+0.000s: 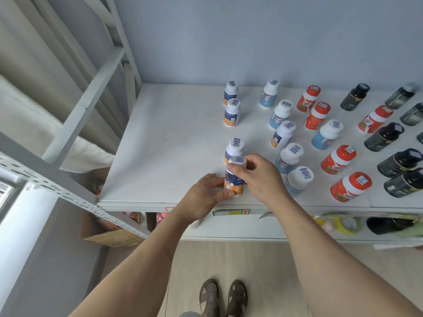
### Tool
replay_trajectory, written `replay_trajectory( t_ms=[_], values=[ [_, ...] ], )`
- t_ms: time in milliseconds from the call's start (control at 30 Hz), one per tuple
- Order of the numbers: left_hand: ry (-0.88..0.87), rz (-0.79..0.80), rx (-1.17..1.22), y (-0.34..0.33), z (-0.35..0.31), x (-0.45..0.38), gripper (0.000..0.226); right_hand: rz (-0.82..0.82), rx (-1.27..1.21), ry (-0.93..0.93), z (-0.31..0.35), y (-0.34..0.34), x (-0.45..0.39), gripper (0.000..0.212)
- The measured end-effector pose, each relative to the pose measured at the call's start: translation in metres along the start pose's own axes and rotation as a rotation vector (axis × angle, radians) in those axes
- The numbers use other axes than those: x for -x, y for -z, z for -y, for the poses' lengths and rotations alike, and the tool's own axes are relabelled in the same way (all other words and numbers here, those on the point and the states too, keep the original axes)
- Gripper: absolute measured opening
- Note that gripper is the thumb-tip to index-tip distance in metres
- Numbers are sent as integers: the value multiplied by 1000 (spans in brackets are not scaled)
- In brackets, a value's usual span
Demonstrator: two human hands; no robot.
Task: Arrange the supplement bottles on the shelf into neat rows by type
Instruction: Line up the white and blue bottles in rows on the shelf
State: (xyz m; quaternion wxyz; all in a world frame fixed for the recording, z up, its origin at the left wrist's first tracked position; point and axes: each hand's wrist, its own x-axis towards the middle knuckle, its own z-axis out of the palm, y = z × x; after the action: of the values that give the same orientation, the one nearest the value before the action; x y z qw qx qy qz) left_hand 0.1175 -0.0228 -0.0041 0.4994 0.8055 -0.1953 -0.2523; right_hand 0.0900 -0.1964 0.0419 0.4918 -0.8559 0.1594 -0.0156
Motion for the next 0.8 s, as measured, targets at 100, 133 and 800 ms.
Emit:
replay_trajectory(
  t_ms=[100, 133, 800],
  values=[
    [-16, -7, -25, 0, 2, -4, 26, 16, -10, 6, 1, 2, -1, 25],
    [-17, -18, -34, 0, 3, -5, 27, 23, -10, 12, 1, 2, -1, 26],
    [-26, -297, -507, 21, -4, -33, 45, -90, -103, 61, 0, 11, -15, 46]
  ],
)
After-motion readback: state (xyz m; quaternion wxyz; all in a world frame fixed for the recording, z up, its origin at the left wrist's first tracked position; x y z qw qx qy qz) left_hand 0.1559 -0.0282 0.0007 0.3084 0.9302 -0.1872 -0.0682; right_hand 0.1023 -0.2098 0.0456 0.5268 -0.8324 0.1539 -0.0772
